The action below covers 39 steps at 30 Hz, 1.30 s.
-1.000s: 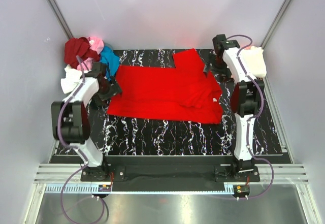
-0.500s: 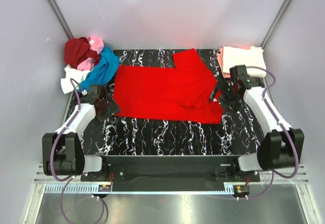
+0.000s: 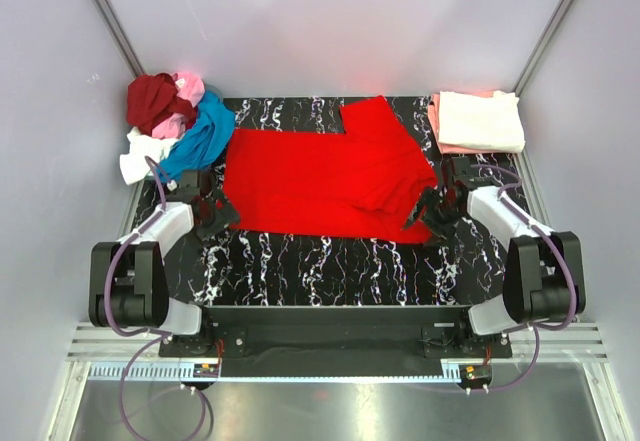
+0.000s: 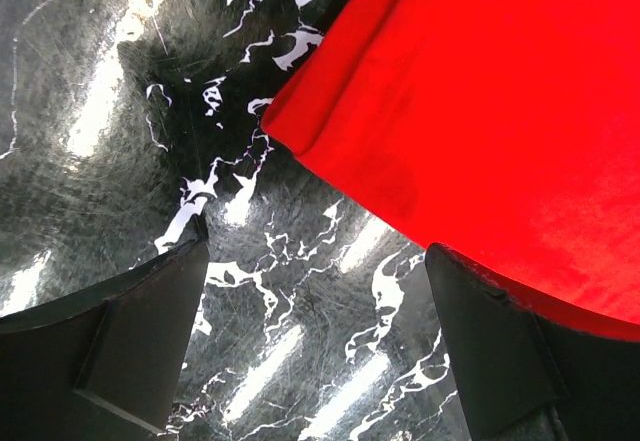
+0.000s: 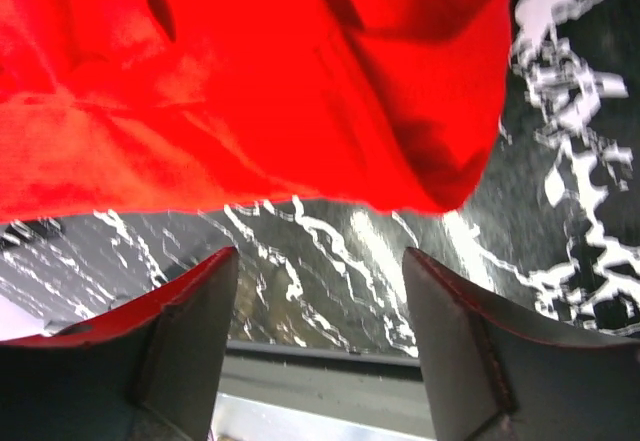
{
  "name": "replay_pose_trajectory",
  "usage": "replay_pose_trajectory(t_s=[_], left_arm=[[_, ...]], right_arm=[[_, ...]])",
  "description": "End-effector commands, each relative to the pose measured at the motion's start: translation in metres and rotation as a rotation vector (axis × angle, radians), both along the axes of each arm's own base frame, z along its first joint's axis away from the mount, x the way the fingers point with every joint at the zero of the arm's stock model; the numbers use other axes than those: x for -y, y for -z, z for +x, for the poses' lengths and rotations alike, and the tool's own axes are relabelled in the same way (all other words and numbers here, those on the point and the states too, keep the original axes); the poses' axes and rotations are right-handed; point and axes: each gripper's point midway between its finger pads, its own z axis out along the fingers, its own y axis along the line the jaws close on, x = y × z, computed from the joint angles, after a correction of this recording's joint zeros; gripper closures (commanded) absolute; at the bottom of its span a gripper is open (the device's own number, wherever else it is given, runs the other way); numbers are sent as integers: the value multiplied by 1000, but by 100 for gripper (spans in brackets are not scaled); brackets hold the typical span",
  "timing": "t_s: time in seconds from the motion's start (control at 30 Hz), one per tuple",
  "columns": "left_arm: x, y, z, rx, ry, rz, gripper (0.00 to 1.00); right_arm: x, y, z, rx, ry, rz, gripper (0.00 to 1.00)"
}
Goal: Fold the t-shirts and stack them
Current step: Fold the tshirt
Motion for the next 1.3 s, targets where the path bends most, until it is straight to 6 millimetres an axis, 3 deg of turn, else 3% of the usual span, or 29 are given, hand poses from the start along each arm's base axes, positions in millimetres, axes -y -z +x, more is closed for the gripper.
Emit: replay_pose_trajectory(t_s=[0.0, 0.2, 0.33, 0.53, 0.87, 0.97, 1.1, 1.13, 1.2, 1.23, 1.27], left_arm=[[0, 1, 11, 43, -10, 2, 4], [0, 5, 11, 51, -21, 0, 4], [-2, 7, 11, 54, -27, -3, 4], [-4, 10, 9, 62, -43, -7, 4], [-5, 25, 8, 38, -53, -7, 10], [-5, 26, 10, 44, -55, -6, 16], [-6, 29, 16, 46, -62, -8, 37], [-6, 29, 18, 48, -63, -10, 48], [-6, 30, 22, 47, -60, -10, 61], [-5, 33, 22, 41, -56, -12, 78], [-5, 32, 24, 49, -51, -11, 86]], right_arm=[[3, 8, 19, 41, 30, -15, 27], [25, 28, 24, 3, 76, -53, 30], [39, 44, 16, -30, 101, -68, 29], [38, 61, 7, -54, 101, -56, 29], [36, 63, 8, -47, 79, -47, 30], [36, 59, 9, -39, 73, -47, 30], [42, 56, 10, -36, 93, -42, 32], [43, 56, 10, -35, 92, -41, 32], [44, 55, 8, -38, 96, -40, 33], [45, 54, 8, -37, 98, -36, 33], [44, 54, 7, -40, 97, -26, 34]])
